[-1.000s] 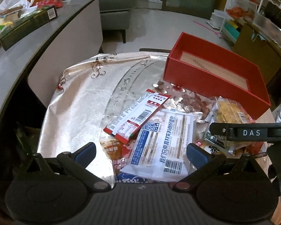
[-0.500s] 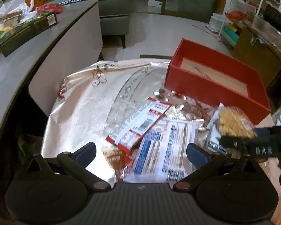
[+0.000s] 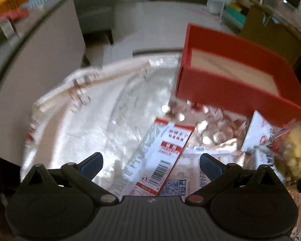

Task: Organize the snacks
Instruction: 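Grasp the waffle cake pack with the right gripper while the left gripper grasps the red sachet, then carry the waffle pack and red sachet into the red box with both grippers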

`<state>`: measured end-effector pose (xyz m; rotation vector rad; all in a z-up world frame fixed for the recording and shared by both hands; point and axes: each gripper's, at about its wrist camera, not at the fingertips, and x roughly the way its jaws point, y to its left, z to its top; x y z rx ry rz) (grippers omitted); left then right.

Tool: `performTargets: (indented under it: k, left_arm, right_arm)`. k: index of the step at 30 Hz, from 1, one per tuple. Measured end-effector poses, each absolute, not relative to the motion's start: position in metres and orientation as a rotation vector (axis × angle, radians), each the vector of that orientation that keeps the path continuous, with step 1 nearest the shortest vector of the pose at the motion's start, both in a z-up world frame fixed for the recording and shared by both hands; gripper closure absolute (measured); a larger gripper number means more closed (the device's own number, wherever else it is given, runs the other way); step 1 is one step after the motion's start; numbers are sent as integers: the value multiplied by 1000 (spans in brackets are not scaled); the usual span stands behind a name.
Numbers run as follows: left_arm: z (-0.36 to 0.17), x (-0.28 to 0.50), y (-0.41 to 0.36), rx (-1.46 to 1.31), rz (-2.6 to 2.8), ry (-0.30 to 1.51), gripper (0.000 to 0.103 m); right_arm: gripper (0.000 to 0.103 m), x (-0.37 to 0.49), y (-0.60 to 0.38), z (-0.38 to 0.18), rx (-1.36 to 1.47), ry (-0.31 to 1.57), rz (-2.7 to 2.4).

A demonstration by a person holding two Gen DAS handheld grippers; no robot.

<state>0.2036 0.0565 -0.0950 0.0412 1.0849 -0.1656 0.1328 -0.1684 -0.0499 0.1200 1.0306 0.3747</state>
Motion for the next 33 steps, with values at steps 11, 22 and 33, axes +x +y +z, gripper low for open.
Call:
performTargets:
  k: [11, 22, 33]
  left_arm:
    - [-123, 207, 68, -111, -176, 1144, 4]
    - [-109, 163, 93, -386, -147, 1169, 71]
    - [-94, 137, 109, -476, -96, 1122, 91]
  right_arm:
    - [15, 137, -167, -53, 146, 1053, 400]
    - [15, 127, -166, -40, 154, 1012, 435]
    - [16, 125, -163, -40, 154, 1021, 462]
